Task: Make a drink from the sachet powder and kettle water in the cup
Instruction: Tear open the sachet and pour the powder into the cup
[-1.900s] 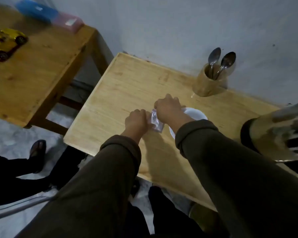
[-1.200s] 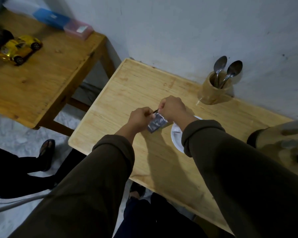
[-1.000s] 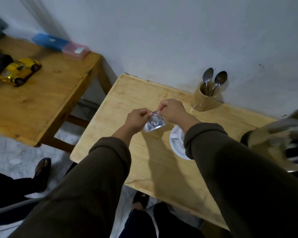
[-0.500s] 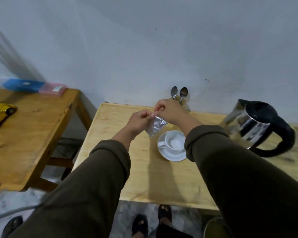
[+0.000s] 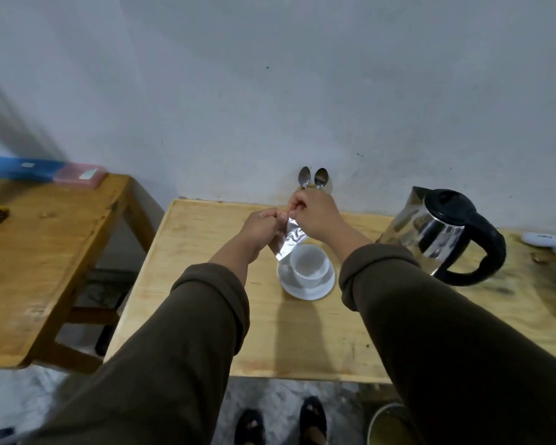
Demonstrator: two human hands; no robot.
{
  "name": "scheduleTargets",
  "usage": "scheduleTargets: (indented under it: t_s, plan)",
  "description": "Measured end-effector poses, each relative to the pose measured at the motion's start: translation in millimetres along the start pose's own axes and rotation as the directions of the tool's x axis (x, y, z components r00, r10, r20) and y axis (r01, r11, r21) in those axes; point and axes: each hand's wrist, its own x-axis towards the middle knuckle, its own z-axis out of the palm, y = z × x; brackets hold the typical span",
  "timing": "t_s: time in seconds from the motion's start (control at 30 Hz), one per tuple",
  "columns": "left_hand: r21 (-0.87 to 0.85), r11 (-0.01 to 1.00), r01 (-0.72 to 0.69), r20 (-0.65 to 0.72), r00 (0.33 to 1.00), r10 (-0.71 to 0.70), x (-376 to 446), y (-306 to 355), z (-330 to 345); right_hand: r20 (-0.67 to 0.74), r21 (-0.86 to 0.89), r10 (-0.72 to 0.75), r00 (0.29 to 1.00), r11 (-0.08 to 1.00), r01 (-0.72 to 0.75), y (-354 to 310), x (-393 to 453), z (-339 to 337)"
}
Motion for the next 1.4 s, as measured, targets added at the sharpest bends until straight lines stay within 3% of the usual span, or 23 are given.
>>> scheduleTargets:
  t_s: [0.2,0.33,0.6,0.77,0.97,1.2,1.4]
  plan:
    - [-0.06,0.997,0.042,-0.002,0.999,-0.043,0.8,0.5,14.4,-0.027,-0.008,-0.103,0.994,0.995,0.103,9.2,-5.5,-5.7]
    - [-0.1,0.991,0.093,-0.063,0.993,-0.1,6.0,-3.4,21.7,0.041,-0.049,-0.183,0.982,0.982,0.185,11.3,-8.5,-9.1]
    - [-0.09,0.991,0.095,-0.047,0.994,-0.1,11.4,4.2,34.7,0.082,0.084,-0.046,0.996,0.996,0.039,22.4,-3.9,-22.7]
    - [-0.088,0.992,0.09,-0.063,0.993,-0.096,15.9,6.1,32.8,0.097,0.014,-0.021,0.995,1.0,0.019,27.7,0.7,-25.9]
    - [0.053,0.993,0.101,0.038,0.994,-0.104,16.0,5.8,29.1,0.06,0.017,0.032,0.998,0.999,-0.034,29.6,4.3,-27.0]
    - [0.081,0.995,0.058,0.002,0.998,-0.059,22.0,-0.5,31.1,0.107,-0.015,-0.039,0.994,0.999,0.041,30.5,3.4,-23.2]
    - [0.078,0.992,0.102,-0.028,0.995,-0.1,25.8,-6.0,33.5,0.18,-0.01,-0.104,0.978,0.994,0.108,33.1,-8.4,-23.3]
